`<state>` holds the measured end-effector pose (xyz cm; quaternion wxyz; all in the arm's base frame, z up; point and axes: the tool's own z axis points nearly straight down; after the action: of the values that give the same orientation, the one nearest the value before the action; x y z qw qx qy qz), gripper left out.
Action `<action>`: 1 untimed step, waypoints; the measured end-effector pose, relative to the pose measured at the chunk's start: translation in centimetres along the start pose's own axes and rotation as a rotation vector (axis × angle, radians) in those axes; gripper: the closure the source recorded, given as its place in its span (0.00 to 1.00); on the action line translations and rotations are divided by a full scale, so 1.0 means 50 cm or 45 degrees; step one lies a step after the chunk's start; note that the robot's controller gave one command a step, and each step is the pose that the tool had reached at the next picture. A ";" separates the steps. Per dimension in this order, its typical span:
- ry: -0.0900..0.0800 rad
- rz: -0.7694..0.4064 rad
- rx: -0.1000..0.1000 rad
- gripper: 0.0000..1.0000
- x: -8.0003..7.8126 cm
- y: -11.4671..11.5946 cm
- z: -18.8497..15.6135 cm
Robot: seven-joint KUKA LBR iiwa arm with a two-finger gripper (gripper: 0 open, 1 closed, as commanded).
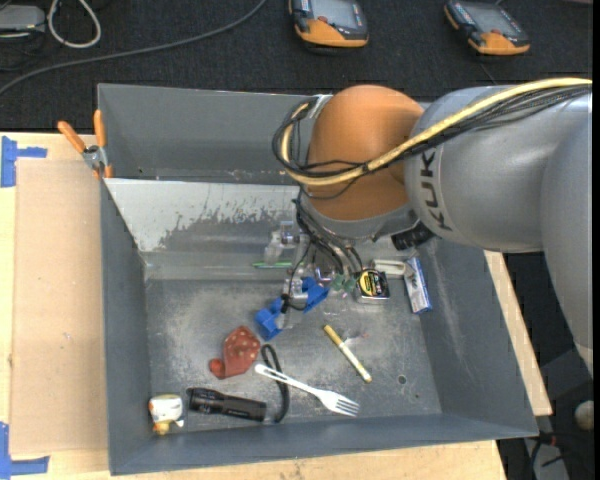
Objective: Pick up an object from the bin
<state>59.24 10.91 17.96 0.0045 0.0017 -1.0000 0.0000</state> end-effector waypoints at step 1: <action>-0.010 0.003 -0.001 0.00 -0.003 -0.001 -0.009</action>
Offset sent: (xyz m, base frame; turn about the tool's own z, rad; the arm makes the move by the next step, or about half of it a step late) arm -0.0435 -0.0959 -0.0699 -0.2507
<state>59.40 10.85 18.43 0.0006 0.0005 -1.0000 -0.0004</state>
